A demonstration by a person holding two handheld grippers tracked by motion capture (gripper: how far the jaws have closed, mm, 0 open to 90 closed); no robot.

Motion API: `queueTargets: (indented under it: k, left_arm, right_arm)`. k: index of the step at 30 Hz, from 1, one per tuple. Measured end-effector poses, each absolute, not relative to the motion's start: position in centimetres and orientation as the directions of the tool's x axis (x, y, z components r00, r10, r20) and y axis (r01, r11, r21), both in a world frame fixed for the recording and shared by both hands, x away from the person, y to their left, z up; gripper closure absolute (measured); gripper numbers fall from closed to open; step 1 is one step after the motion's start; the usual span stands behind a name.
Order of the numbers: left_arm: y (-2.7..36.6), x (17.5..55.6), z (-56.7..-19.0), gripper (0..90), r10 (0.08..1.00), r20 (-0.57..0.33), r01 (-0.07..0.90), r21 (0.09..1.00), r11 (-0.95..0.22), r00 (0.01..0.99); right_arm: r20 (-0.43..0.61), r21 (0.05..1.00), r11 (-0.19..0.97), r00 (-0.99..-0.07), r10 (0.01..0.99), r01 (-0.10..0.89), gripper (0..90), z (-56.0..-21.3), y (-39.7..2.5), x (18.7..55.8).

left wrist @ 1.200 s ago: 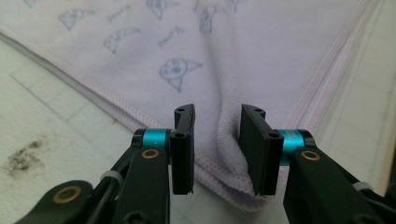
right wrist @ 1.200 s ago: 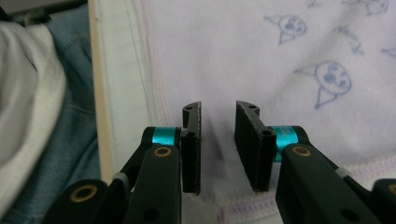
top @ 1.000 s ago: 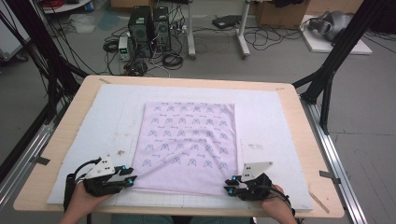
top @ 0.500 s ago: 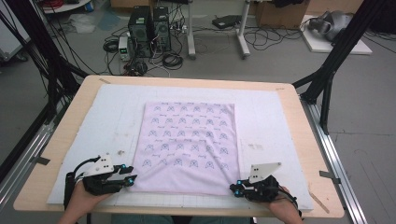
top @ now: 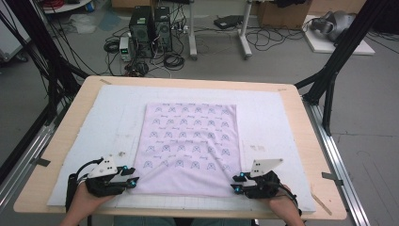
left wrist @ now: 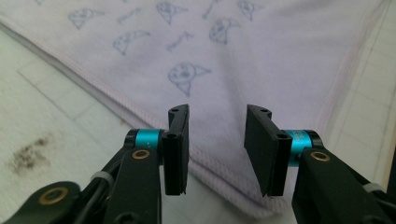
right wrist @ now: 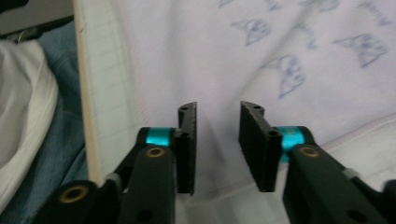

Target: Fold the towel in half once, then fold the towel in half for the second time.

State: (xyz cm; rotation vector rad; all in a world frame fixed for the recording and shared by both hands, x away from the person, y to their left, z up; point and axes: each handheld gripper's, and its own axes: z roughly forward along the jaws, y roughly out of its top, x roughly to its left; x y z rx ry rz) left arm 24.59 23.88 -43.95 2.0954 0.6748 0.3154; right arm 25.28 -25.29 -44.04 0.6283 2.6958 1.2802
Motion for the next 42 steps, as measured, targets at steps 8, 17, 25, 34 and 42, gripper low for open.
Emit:
queueTargets:
  k: [8, 17, 25, 34, 42]
  left_arm:
    - [24.0, 27.4, -42.7, 52.9, 0.616, -0.046, 0.367, 0.838, -0.405, 0.786]
    - [23.7, 29.9, -41.1, 42.5, 0.653, -0.033, 0.359, 0.856, -0.373, 0.756]
    - [23.3, 31.4, -40.1, 41.6, 0.665, -0.04, 0.352, 0.871, -0.343, 0.746]
    - [23.2, 31.8, -40.4, 41.3, 0.663, -0.041, 0.359, 0.864, -0.352, 0.747]
    - [23.0, 32.2, -40.6, 41.5, 0.664, -0.04, 0.365, 0.859, -0.359, 0.746]
  right_arm:
    - [0.082, 0.793, 0.502, -0.877, 0.473, 0.345, 47.0, -42.5, -25.2, 28.2]
    - [0.116, 0.804, 0.436, -0.824, 0.554, 0.406, 30.8, -41.4, -25.6, 31.7]
    - [0.098, 0.816, 0.424, -0.818, 0.567, 0.392, 28.4, -40.2, -25.1, 33.7]
    - [0.089, 0.809, 0.446, -0.831, 0.55, 0.382, 27.9, -39.6, -24.1, 34.3]
    - [0.093, 0.799, 0.461, -0.838, 0.538, 0.385, 27.6, -39.4, -23.6, 34.8]
